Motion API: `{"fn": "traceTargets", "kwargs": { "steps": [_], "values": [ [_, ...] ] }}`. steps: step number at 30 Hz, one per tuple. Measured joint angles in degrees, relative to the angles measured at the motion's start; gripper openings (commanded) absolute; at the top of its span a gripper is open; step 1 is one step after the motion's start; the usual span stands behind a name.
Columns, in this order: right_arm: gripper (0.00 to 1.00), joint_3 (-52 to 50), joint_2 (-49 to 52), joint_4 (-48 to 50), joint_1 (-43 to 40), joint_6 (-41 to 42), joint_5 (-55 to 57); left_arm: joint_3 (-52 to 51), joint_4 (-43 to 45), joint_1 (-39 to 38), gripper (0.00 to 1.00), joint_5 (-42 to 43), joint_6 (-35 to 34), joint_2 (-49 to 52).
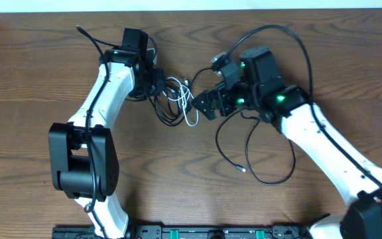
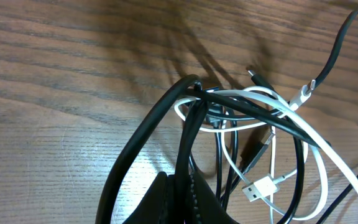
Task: Untangle cables
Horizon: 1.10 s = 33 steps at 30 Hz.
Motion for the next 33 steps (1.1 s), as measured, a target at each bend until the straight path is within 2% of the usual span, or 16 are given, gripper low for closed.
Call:
{"fn": "traceTargets", "kwargs": {
  "steps": [2, 7, 13, 17, 22, 33],
  "values": [
    [0.93, 0.0, 2.3, 0.9, 0.6, 0.5, 0.3, 0.0, 0.0, 0.0, 0.08, 0.5, 0.0, 0.0],
    [0.82, 0.0, 8.2, 3.0, 1.5, 3.9, 0.6, 0.0, 0.0, 0.0, 0.08, 2.0, 0.0, 0.0],
    [0.82, 0.0, 13.6, 5.4, 2.0, 7.3, 0.7, 0.0, 0.0, 0.0, 0.08, 2.3, 0.0, 0.0],
    [0.81, 0.0, 14.8, 6.3, 2.0, 7.9, 0.7, 0.0, 0.0, 0.0, 0.08, 2.3, 0.0, 0.0],
    [0.74, 0.0, 14.8, 7.2, 2.0, 8.7, 0.7, 0.0, 0.0, 0.0, 0.07, 3.4, 0.0, 0.0],
    [0.62, 0.0, 14.8, 8.6, 2.0, 11.9, 1.1, 0.0, 0.6, -0.6, 0.08, 14.6, 0.0, 0.0]
  ]
}}
